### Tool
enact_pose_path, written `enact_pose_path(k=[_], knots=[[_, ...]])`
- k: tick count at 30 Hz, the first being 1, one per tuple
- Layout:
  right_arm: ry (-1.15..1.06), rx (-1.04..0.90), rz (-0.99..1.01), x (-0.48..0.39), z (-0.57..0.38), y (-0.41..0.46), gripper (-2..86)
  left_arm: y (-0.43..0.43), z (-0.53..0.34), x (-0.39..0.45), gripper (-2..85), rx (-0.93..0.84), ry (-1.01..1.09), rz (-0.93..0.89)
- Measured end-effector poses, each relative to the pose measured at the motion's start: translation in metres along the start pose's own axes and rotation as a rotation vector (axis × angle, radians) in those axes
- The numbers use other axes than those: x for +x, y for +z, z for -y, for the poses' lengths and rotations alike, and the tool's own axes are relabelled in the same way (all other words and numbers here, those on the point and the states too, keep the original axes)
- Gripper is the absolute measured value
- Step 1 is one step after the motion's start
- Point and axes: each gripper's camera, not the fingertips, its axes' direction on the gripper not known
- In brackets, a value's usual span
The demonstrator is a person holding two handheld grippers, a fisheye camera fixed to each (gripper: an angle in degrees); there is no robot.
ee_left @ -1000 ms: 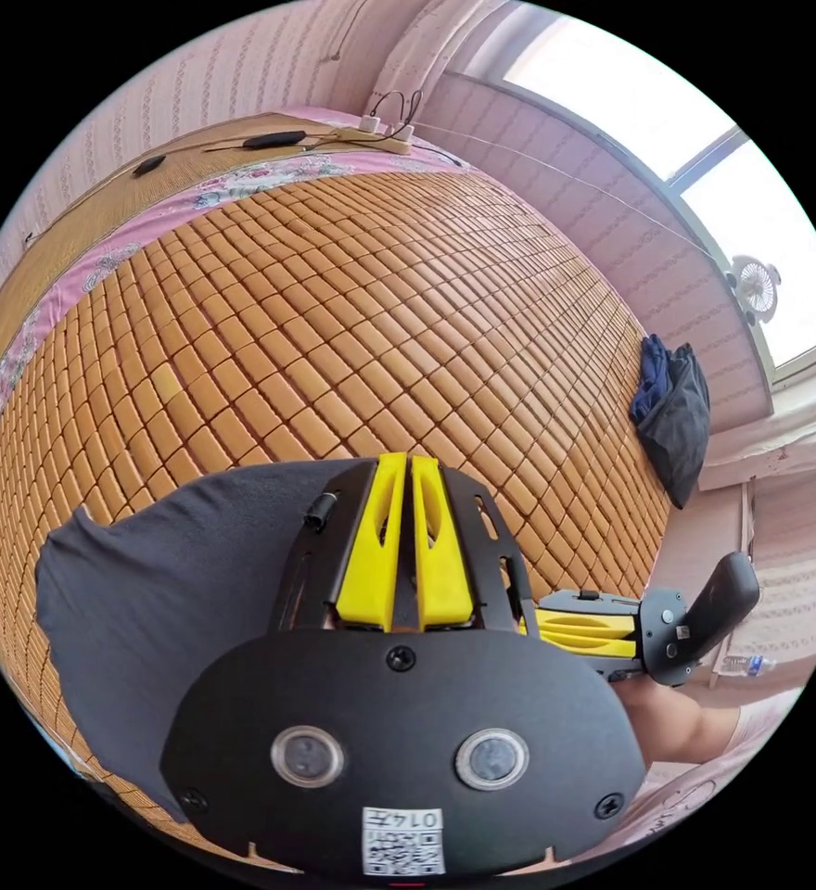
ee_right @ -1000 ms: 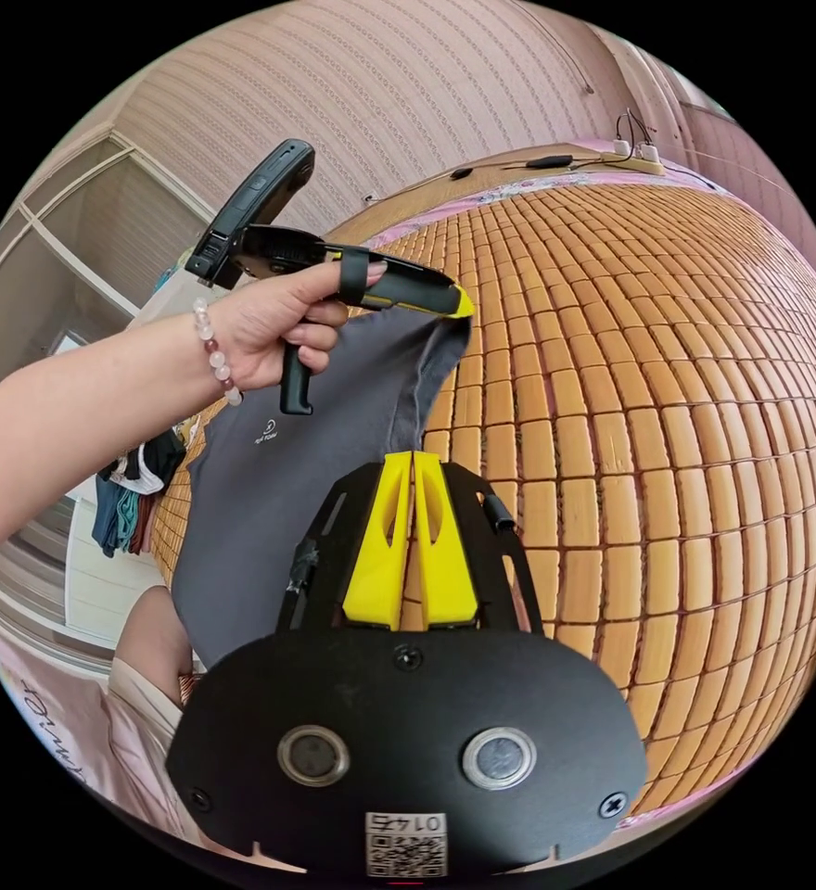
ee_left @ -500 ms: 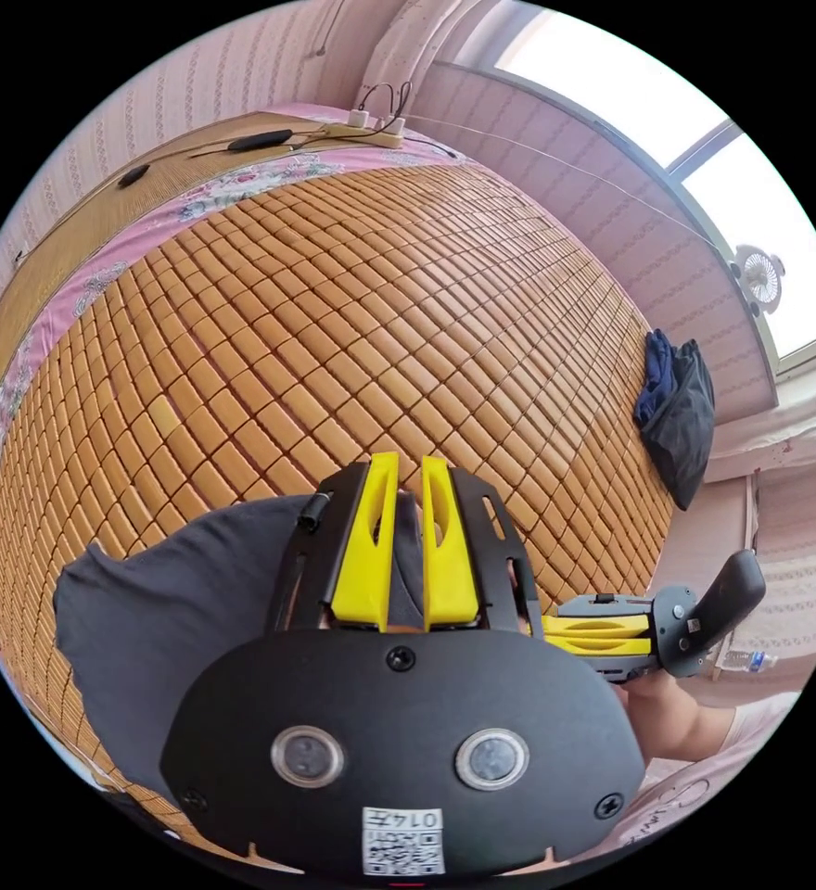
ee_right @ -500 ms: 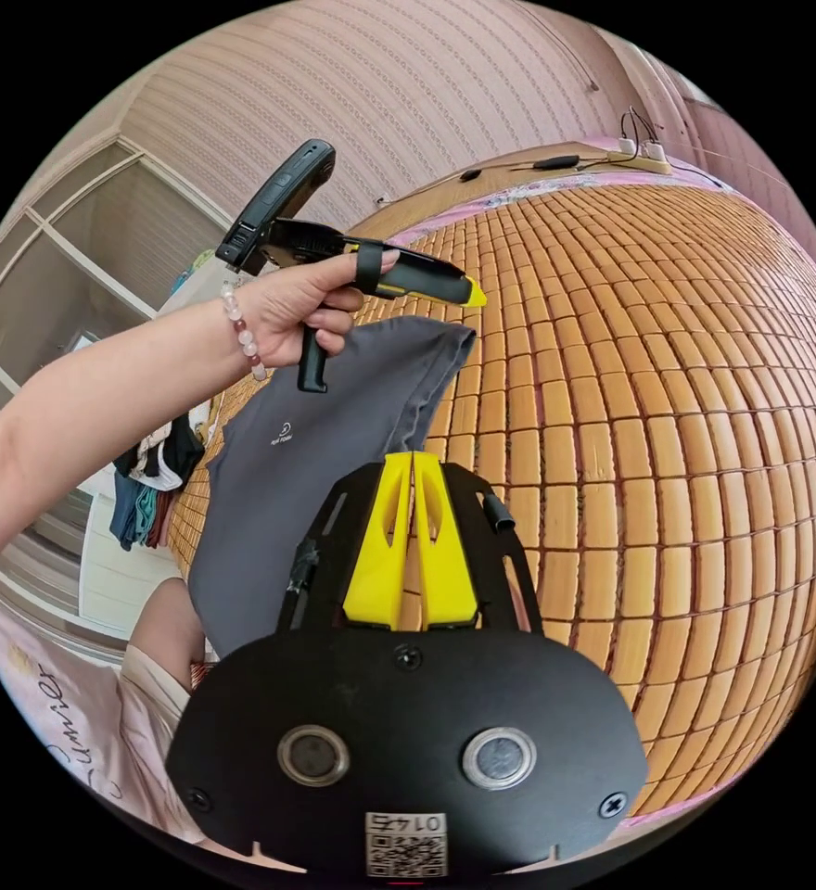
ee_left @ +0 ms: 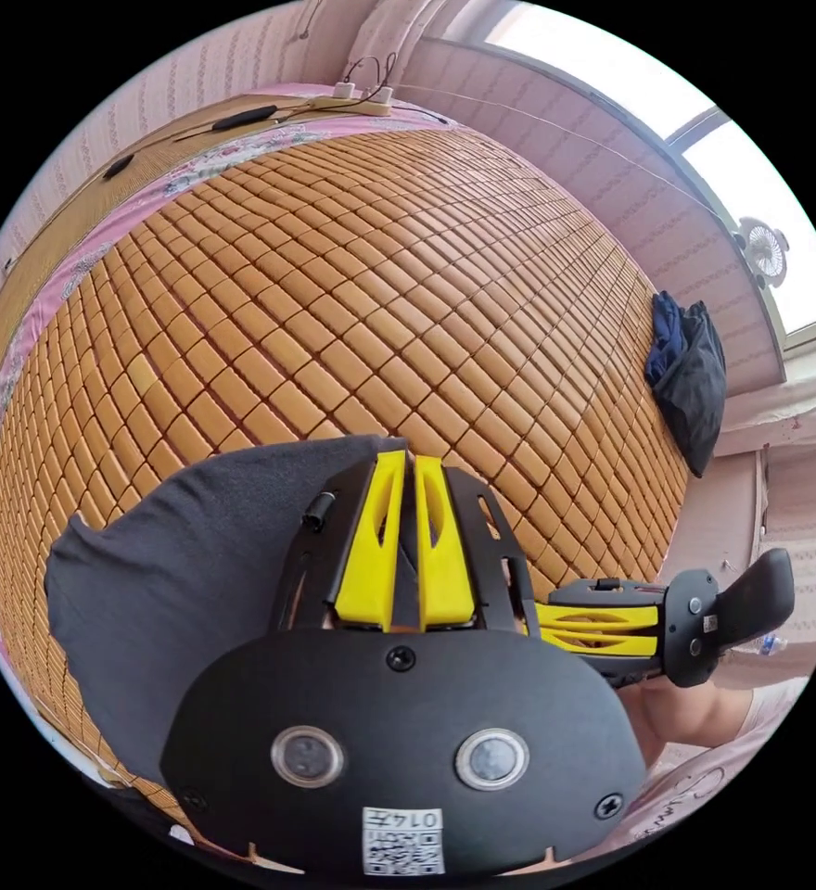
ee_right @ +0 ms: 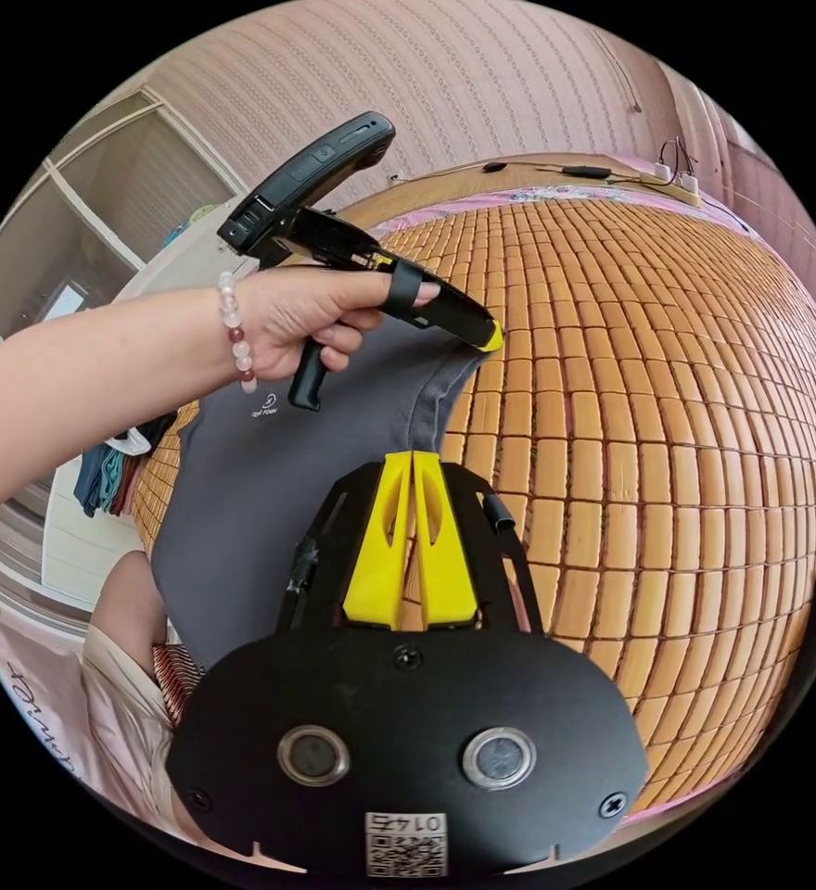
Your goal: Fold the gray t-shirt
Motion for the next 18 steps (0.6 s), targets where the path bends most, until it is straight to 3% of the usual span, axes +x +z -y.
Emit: enact_pose_path(k=[4, 10, 13, 18], knots=[[-0.003, 0.007, 0.017, -0.01, 0.002, 0.001, -0.1, -0.012, -0.015, 0.003, -0.4, 0.022, -0.005, -0.004], [0.016, 0.063, 0.008, -0.026, 0.005, -0.011, -0.2, -0.083, -0.061, 0.005, -0.9, 0.248, 0.055, -0.08], [-0.004, 0.109, -0.049, -0.045, 0.005, -0.017, -0.4, -0.131, -0.101, 0.012, -0.9, 0.339, 0.17, 0.051], [-0.148, 0.199, -0.319, -0.106, 0.006, -0.023, -0.8, -0.203, -0.233, 0.038, -0.8, 0.517, 0.307, 0.422]])
